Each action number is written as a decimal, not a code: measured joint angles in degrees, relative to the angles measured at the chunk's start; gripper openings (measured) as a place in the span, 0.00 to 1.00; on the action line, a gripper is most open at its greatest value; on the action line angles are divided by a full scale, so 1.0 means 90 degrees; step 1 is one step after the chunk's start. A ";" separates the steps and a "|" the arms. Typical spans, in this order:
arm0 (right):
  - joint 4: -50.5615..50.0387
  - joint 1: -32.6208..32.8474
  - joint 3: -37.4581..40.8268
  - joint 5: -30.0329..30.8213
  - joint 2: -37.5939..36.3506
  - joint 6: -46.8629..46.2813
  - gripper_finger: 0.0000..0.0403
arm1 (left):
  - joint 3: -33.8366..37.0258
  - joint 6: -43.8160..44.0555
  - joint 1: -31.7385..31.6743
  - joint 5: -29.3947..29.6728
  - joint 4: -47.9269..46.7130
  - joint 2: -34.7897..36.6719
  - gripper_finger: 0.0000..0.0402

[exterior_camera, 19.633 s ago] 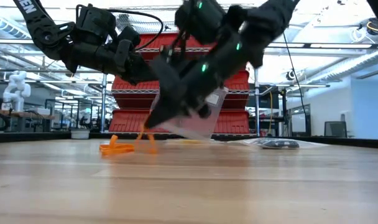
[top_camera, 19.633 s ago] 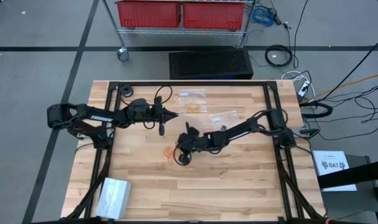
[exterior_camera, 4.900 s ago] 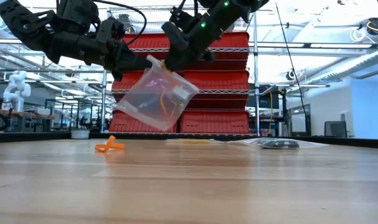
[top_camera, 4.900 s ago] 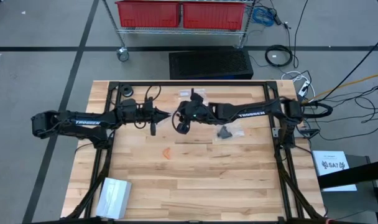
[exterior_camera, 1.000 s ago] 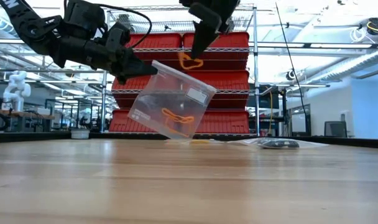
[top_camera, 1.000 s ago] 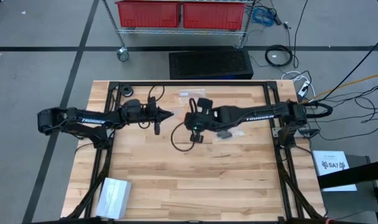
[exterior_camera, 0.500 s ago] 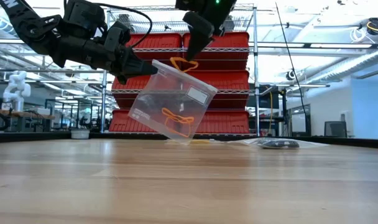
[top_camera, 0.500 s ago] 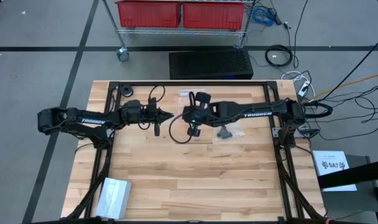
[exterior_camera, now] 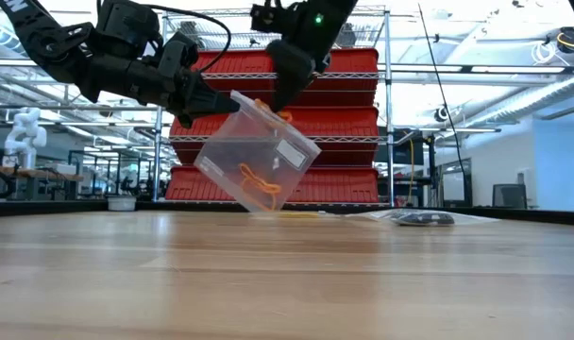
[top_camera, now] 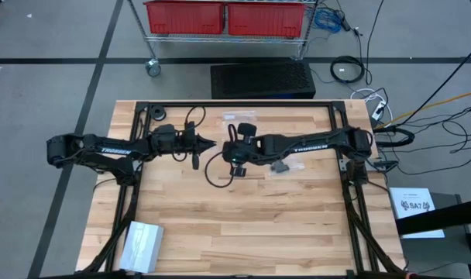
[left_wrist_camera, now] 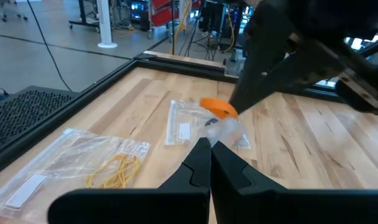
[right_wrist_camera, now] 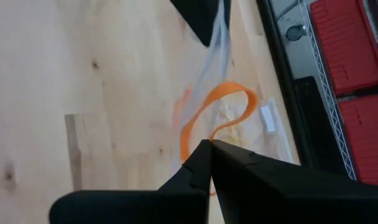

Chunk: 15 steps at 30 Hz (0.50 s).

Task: Sort rubber bands
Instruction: Put the left orange rubber band into the transparent zip bag

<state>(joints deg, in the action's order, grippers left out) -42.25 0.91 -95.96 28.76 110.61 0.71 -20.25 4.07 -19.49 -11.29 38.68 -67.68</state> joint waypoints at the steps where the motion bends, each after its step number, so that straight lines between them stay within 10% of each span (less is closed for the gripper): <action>1: 0.0028 0.0032 0.0000 0.0001 0.0000 0.0000 0.00 | 0.0000 0.0000 0.0000 0.0000 -0.0002 0.0000 0.00; 15: 0.0108 0.0269 0.0000 0.0465 -0.0005 -0.0143 0.00 | 0.0000 0.0017 0.0000 0.0066 -0.0017 0.0000 0.00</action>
<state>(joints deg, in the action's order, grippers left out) -41.28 3.34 -95.96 32.95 110.56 -0.58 -20.25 4.23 -19.49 -10.70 38.52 -67.68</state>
